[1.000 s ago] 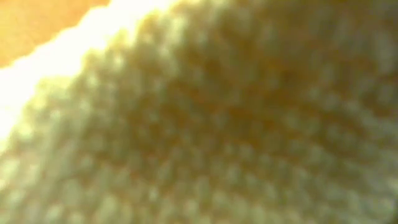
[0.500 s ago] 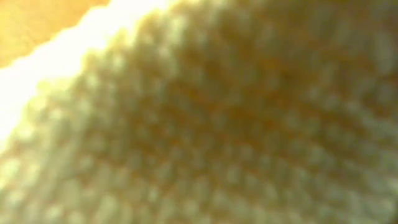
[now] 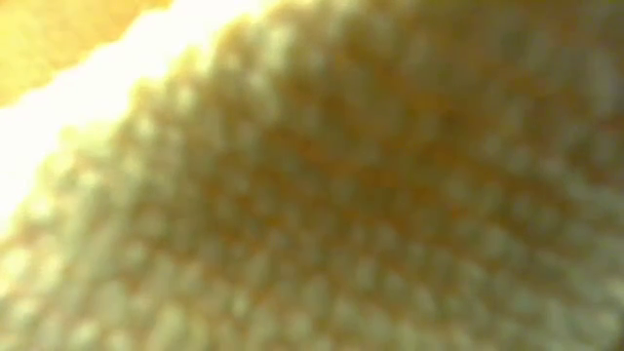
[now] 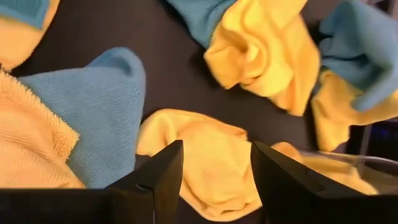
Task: Sort microfiber towel by color & place in baskets
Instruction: Put the blue microfiber cloth into the left transparent bin
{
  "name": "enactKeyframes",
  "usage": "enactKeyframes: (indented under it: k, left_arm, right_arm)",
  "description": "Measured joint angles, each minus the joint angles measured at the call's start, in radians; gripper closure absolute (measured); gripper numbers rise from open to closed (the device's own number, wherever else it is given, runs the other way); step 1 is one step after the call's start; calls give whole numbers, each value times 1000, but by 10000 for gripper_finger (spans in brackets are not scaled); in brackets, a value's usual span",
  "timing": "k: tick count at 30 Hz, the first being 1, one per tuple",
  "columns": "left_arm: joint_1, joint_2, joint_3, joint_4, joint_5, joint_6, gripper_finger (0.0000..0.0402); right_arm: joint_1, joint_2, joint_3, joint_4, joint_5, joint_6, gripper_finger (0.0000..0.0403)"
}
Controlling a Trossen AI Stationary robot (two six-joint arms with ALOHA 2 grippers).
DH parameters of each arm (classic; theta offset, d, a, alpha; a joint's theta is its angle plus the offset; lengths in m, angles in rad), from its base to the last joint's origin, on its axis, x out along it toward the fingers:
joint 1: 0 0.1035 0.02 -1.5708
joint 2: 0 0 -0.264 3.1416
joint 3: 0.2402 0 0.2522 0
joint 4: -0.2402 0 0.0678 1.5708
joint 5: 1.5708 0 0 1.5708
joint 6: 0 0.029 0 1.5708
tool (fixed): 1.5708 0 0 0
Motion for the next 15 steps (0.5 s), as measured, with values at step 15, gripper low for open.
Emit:
enactKeyframes:
  k: [15]
  left_arm:
    - [163, 212, 0, -32, 219, -26, 390]
  right_arm:
    - [4, 0, -182, 272, -83, 4, 222]
